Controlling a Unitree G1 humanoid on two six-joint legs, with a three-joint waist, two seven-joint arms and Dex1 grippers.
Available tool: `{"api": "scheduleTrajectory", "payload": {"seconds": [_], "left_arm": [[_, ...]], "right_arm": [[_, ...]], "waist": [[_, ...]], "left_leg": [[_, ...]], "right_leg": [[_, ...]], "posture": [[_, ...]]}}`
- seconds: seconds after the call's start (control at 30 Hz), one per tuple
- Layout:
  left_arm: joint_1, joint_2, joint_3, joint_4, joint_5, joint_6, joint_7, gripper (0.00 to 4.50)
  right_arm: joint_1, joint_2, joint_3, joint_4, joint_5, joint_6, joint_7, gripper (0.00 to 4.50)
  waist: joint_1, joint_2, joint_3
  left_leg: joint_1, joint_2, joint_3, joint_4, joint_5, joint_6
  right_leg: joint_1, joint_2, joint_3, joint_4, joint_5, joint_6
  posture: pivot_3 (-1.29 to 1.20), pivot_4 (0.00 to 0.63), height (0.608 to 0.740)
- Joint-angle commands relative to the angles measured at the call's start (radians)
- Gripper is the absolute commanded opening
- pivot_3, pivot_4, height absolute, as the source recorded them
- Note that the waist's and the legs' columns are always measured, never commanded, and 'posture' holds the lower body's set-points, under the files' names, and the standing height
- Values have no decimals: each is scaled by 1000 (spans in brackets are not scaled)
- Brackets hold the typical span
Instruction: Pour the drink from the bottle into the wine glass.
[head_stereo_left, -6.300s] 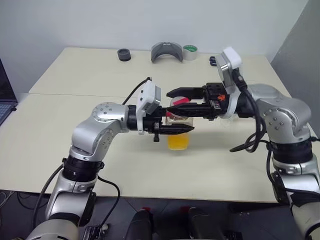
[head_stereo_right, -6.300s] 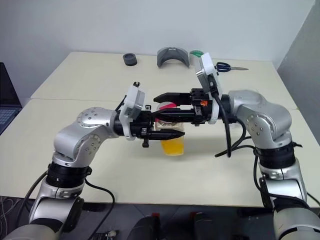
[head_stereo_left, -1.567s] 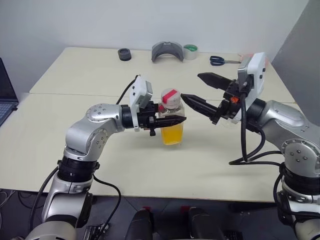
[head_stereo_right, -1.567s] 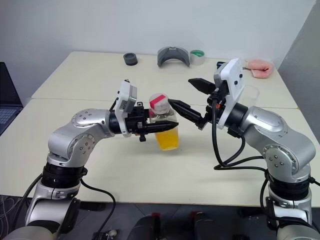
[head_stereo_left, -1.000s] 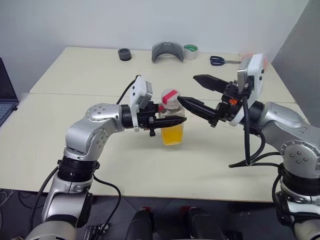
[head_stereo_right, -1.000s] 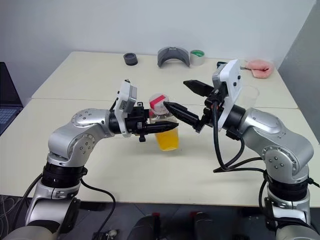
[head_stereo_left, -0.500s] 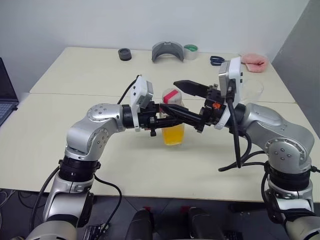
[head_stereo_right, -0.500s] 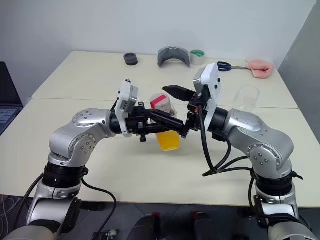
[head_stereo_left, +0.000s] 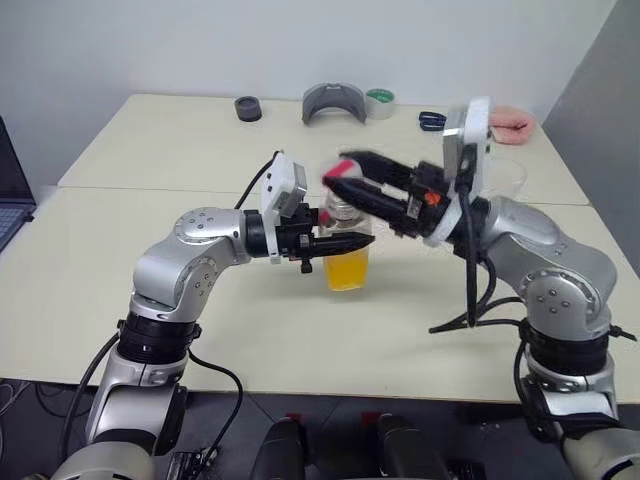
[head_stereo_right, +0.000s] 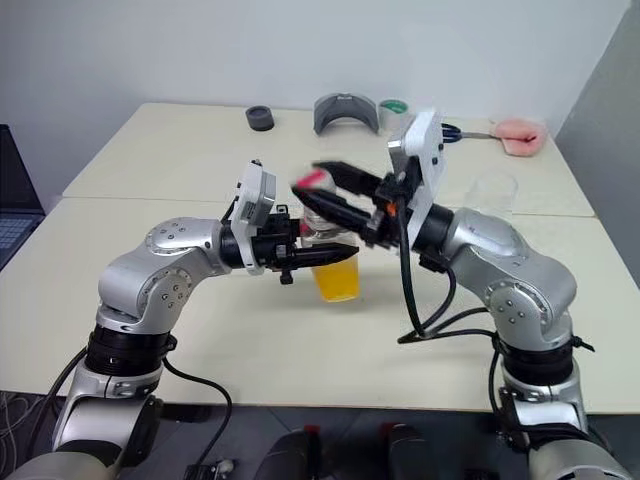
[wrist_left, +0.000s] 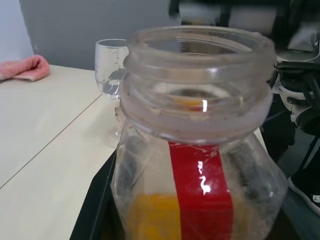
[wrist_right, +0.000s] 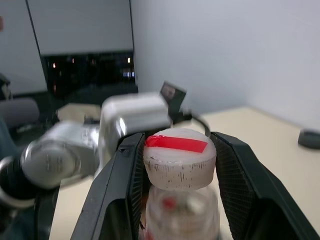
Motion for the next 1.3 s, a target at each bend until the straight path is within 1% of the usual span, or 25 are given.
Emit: {"api": "scheduleTrajectory", "payload": {"seconds": [0.03, 0.13, 0.27, 0.33, 0.4, 0.47, 0.53, 0.6, 0.63, 0.77, 0.87, 0.93, 0.97, 1.0, 1.1, 1.2, 1.23, 1.3], "left_arm": [[-17, 1, 15, -41, -9, -21, -1, 1776], [-17, 1, 15, -42, -10, -21, -2, 1776], [-11, 6, 21, -50, -13, -18, -1, 1776], [-5, 12, 26, -59, -16, -14, 1, 1776], [5, 18, 31, -68, -18, -11, 2, 1776], [11, 24, 34, -75, -19, -12, 3, 1776], [10, 27, 37, -75, -20, -11, 4, 1776], [3, 25, 35, -69, -18, -13, 5, 1776], [-1, 22, 31, -66, -17, -15, 3, 1776], [-16, 11, 17, -50, -9, -28, -8, 1776], [-29, 5, 14, -39, -8, -30, -11, 1776], [-33, 4, 14, -35, -7, -32, -15, 1776], [-34, 3, 14, -34, -6, -33, -15, 1776], [-34, 3, 13, -34, -5, -35, -16, 1776], [-37, -1, 11, -34, -4, -36, -15, 1776], [-36, -2, 10, -33, -4, -38, -15, 1776], [-36, -2, 10, -31, -3, -39, -15, 1776], [-36, 0, 12, -30, -3, -39, -14, 1776]], "right_arm": [[-19, -9, -37, 3, -32, -49, -2, 1774], [3, 18, -91, 15, 93, 48, -63, 1774], [81, -29, -131, -41, 89, 58, -88, 1774], [158, -50, -171, -88, 85, 60, -129, 1774], [270, -73, -211, -143, 63, 57, -169, 1774], [413, -93, -241, -200, 19, 47, -203, 1774], [564, -102, -239, -236, -67, 17, -237, 1774], [698, -97, -191, -244, -167, -20, -269, 1774], [749, -68, -166, -233, -187, -30, -285, 1774], [849, 45, -63, -126, -309, -125, -334, 1774], [863, 90, -34, -33, -409, -208, -358, 1774], [866, 113, -41, 37, -450, -245, -377, 1774], [869, 120, -43, 72, -463, -253, -380, 2295], [872, 121, -45, 103, -481, -262, -382, 2451], [873, 121, -72, 161, -510, -309, -377, 3355], [872, 116, -84, 167, -520, -337, -371, 4323], [873, 115, -86, 146, -507, -333, -361, 4464], [881, 100, -86, 84, -473, -316, -324, 4464]], "waist": [[1, 0, 0], [2, 0, 0], [4, 0, 0], [6, 0, 0], [8, 0, 0], [9, 0, 0], [12, 0, 0], [15, 0, 0], [14, 0, 0], [-1, 0, 0], [-2, 0, 0], [-1, 0, 0], [0, 0, 0], [0, 0, 0], [3, -1, 0], [7, -1, -1], [11, -1, -1], [18, -1, -1]], "left_leg": [[0, 0, 0, 0, 0, 0], [0, 0, 0, 0, 0, 0], [0, 0, 0, 0, 0, 0], [-1, 0, 0, 0, 0, 0], [-1, 0, 0, -1, 0, 0], [-1, 0, 0, -1, 0, 0], [-1, 0, 0, -2, 0, 0], [-1, -1, 1, -2, 0, 0], [-1, -1, 1, -2, 0, 0], [1, 1, 2, -2, 0, 0], [1, 1, 1, -1, 0, 0], [1, 1, 2, -1, 0, 0], [1, 1, 2, -1, 0, 0], [1, 1, 2, -1, 0, 0], [1, 0, 2, -1, 0, 0], [1, 0, 2, 0, 0, 0], [1, 0, 2, 0, 0, 0], [1, -1, 2, 1, 0, 0]], "right_leg": [[0, 0, 0, -1, 0, 0], [0, -1, 0, -1, 0, 0], [0, -2, 0, 0, 0, 0], [0, -2, 0, -1, 0, 0], [1, -2, 0, -2, 0, 0], [0, -2, 1, -2, 0, 0], [1, -2, 1, -3, 0, 0], [0, -2, 1, -3, 0, 0], [0, -2, 1, -3, 0, 0], [0, 2, 3, -3, -1, 1], [0, 2, 4, -2, -1, 2], [0, 2, 4, -2, -2, 4], [0, 2, 4, -2, -2, 4], [0, 2, 4, -2, -2, 4], [1, 2, 4, -3, -1, 3], [2, 2, 4, -3, 0, 1], [2, 1, 4, -3, 0, 1], [2, 1, 4, -3, 0, 2]], "posture": [[0, 150, 740], [0, 150, 740], [0, 150, 740], [0, 150, 740], [0, 150, 740], [0, 150, 740], [0, 150, 740], [0, 150, 740], [0, 150, 740], [0, 150, 740], [0, 150, 740], [0, 150, 740], [0, 150, 740], [0, 150, 740], [0, 150, 740], [0, 150, 740], [0, 150, 740], [0, 150, 740]]}}
